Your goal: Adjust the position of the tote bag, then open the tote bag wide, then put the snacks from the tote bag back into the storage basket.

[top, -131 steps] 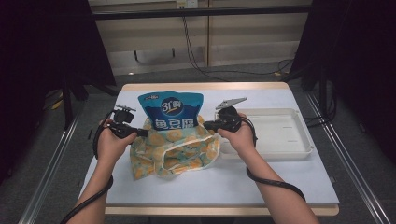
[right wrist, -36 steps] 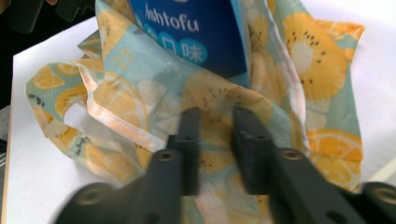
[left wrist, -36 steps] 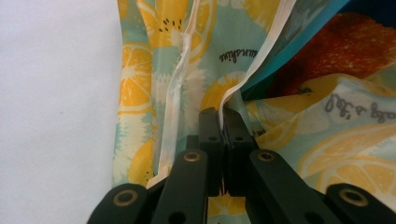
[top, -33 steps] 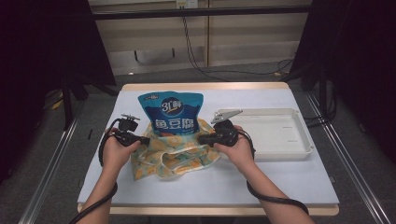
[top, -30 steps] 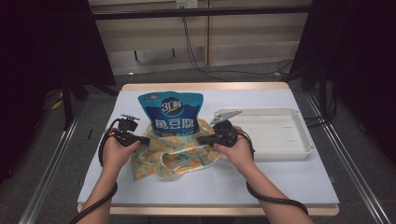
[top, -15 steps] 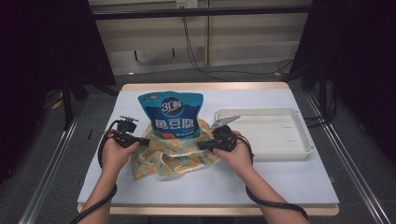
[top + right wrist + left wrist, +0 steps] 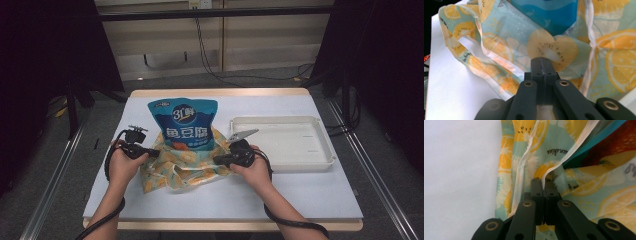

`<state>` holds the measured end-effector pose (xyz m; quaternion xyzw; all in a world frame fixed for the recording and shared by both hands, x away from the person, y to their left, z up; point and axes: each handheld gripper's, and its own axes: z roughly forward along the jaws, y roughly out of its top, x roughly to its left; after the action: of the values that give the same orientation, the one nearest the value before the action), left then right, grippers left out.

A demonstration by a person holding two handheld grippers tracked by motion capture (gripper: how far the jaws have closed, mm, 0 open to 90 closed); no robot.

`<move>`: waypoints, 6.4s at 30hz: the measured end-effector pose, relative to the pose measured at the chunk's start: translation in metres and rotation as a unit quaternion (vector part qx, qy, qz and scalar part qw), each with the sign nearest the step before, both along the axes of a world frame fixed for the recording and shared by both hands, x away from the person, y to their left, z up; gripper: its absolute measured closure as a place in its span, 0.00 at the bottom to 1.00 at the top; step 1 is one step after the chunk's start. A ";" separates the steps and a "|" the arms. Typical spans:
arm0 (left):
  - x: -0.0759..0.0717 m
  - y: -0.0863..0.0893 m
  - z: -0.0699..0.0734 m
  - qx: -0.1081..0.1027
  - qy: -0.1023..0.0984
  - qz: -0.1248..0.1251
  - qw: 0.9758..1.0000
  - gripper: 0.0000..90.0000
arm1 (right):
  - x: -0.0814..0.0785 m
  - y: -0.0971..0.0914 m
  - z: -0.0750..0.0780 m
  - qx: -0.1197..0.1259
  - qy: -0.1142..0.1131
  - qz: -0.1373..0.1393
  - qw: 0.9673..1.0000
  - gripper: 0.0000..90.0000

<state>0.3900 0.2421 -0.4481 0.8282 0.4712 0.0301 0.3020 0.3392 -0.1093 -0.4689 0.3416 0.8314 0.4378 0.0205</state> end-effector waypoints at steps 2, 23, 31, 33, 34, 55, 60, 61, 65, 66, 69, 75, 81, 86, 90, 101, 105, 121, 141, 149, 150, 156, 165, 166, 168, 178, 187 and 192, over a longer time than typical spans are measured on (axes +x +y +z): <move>-0.001 0.000 -0.002 -0.002 -0.003 0.007 1.000 0.99 | 0.000 -0.001 -0.002 0.000 0.001 0.000 1.000 1.00; -0.006 0.005 0.029 -0.042 -0.028 0.013 0.999 0.74 | 0.002 0.000 0.001 -0.004 -0.008 0.002 1.000 1.00; -0.010 0.002 0.043 -0.056 -0.044 0.009 0.997 0.67 | 0.002 0.000 0.001 -0.001 -0.005 0.001 1.000 1.00; -0.012 0.002 0.046 -0.059 -0.047 -0.002 0.997 0.65 | 0.002 0.000 0.001 -0.002 -0.003 0.000 1.000 1.00; -0.013 0.000 0.046 -0.067 -0.049 0.003 0.997 0.65 | 0.002 0.000 0.000 -0.002 -0.003 0.000 1.000 1.00; -0.025 -0.021 0.027 -0.059 -0.036 -0.044 0.997 0.64 | 0.001 0.002 -0.001 -0.004 -0.004 0.001 1.000 1.00; -0.025 -0.023 0.021 -0.053 -0.017 -0.048 0.997 0.86 | 0.001 0.002 -0.003 -0.003 0.001 0.000 1.000 1.00; -0.025 -0.022 0.020 -0.050 -0.020 -0.051 0.997 0.87 | 0.002 0.002 -0.003 -0.002 -0.001 0.001 1.000 1.00; -0.027 -0.023 0.016 -0.047 -0.016 -0.053 0.997 0.99 | 0.001 0.004 -0.005 -0.002 0.001 -0.002 1.000 1.00; -0.027 -0.024 0.015 -0.049 -0.018 -0.051 0.997 1.00 | 0.002 0.004 -0.005 -0.003 0.000 -0.001 1.000 1.00; -0.028 -0.024 0.014 -0.041 -0.023 -0.053 0.997 1.00 | 0.001 0.004 -0.005 -0.004 0.003 -0.003 1.000 1.00; -0.032 -0.024 0.010 -0.022 -0.024 -0.056 0.998 1.00 | 0.001 0.003 -0.008 -0.009 0.008 0.000 1.000 1.00; -0.034 -0.023 0.007 -0.016 -0.019 -0.055 0.998 1.00 | 0.000 0.002 -0.008 -0.012 0.004 0.002 1.000 1.00; -0.036 -0.022 0.010 -0.016 -0.023 -0.054 0.998 1.00 | -0.001 0.000 -0.003 -0.021 -0.002 0.005 1.000 1.00; -0.038 -0.021 0.016 -0.017 -0.034 -0.046 0.998 0.94 | -0.002 -0.003 0.005 -0.024 -0.013 0.002 1.000 0.92; -0.044 -0.018 0.034 -0.012 -0.057 -0.049 0.997 0.63 | -0.004 -0.016 0.034 -0.028 -0.034 -0.015 0.999 0.65; -0.045 -0.019 0.036 -0.014 -0.062 -0.049 0.997 0.51 | -0.002 -0.021 0.045 -0.028 -0.037 -0.022 0.999 0.52; -0.045 -0.017 0.048 -0.038 -0.089 -0.045 0.994 0.14 | 0.019 -0.019 0.088 -0.017 -0.062 -0.016 0.998 0.28; -0.045 -0.015 0.047 -0.041 -0.082 -0.038 0.995 0.13 | 0.034 -0.013 0.103 -0.020 -0.060 -0.002 0.998 0.25; -0.044 -0.016 0.045 -0.044 -0.081 -0.040 0.995 0.13 | 0.041 -0.006 0.117 -0.026 -0.060 0.006 0.998 0.25; -0.044 -0.016 0.045 -0.044 -0.082 -0.041 0.995 0.13 | 0.042 -0.005 0.118 -0.028 -0.059 0.007 0.998 0.24; -0.045 -0.015 0.045 -0.044 -0.082 -0.043 0.995 0.12 | 0.044 0.001 0.124 -0.047 -0.063 0.018 0.997 0.24; -0.046 -0.016 0.044 -0.045 -0.081 -0.043 0.995 0.12 | 0.048 0.010 0.143 -0.059 -0.065 0.031 0.996 0.23; -0.046 -0.016 0.044 -0.045 -0.081 -0.044 0.995 0.12 | 0.049 0.010 0.144 -0.062 -0.067 0.034 0.995 0.23; -0.046 -0.016 0.044 -0.050 -0.080 -0.043 0.995 0.12 | 0.050 0.011 0.148 -0.065 -0.067 0.035 0.995 0.23; -0.046 -0.015 0.045 -0.045 -0.082 -0.047 0.994 0.11 | 0.061 0.015 0.167 -0.079 -0.064 0.043 0.994 0.27; -0.045 -0.015 0.045 -0.048 -0.085 -0.045 0.994 0.11 | 0.071 0.022 0.172 -0.092 -0.049 0.058 0.993 0.36; -0.045 -0.014 0.044 -0.048 -0.082 -0.048 0.994 0.12 | 0.075 0.033 0.174 -0.098 -0.044 0.072 0.992 0.39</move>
<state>0.3453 0.2282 -0.4045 0.8289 0.4059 0.0605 0.3802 0.4146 -0.0765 -0.2948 0.2578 0.8907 0.3696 0.0594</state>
